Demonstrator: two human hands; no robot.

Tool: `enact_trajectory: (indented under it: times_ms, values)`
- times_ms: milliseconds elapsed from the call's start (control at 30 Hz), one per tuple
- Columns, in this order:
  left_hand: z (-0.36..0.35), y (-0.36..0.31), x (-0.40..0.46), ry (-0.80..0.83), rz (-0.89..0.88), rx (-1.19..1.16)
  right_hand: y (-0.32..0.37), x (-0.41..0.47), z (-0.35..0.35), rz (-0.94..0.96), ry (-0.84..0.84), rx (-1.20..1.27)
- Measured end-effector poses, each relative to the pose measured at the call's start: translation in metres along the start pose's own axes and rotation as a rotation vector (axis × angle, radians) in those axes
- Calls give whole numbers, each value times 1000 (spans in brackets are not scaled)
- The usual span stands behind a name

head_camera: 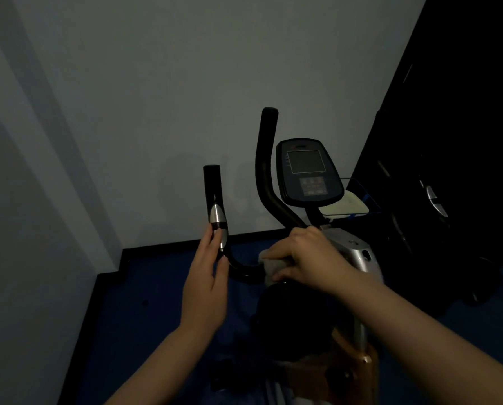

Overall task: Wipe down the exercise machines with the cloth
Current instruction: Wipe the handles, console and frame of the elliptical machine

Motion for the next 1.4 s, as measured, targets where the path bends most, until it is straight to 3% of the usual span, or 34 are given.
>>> enact_trajectory:
  times_ms: [167,367,467,600,733,800,933,1067,1167,1300,1400]
  values:
    - [1,-3,-2,-21,34,-21,-19,-10,-2,-11,-41,50]
    - [7,-6,-10,-69,72,-54,24,7,-5,-27,-100,376]
    - [16,-8,-7,-75,77,-43,27,18,1,-69,-48,341]
    - [25,-5,-3,-47,70,-27,26,13,0,-156,-98,419]
    - [23,-3,2,-43,27,1,59,29,-4,-206,-156,339]
    - [24,-5,5,-35,-8,4,44,29,-7,-260,-141,479]
    - [27,-12,11,42,-41,46,10,19,-7,-331,-174,854]
    - [22,-26,23,133,-144,134,22,15,3,-195,-169,1072]
    - [26,-34,31,178,-181,99,28,1,9,-87,-52,1202]
    - [24,-40,47,450,-155,161,27,-3,12,-56,100,1235]
    - [27,-54,61,525,-322,345,23,5,17,6,39,1070]
Point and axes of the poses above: each hand's wrist, its own x-axis towards the middle knuckle, its own z-axis out of the back of the hand, y = z × x, the point moved 6 cm from there along x, towards the middle knuckle, and after that the axes turned 3 degrees about y, right-handed, at the moved point
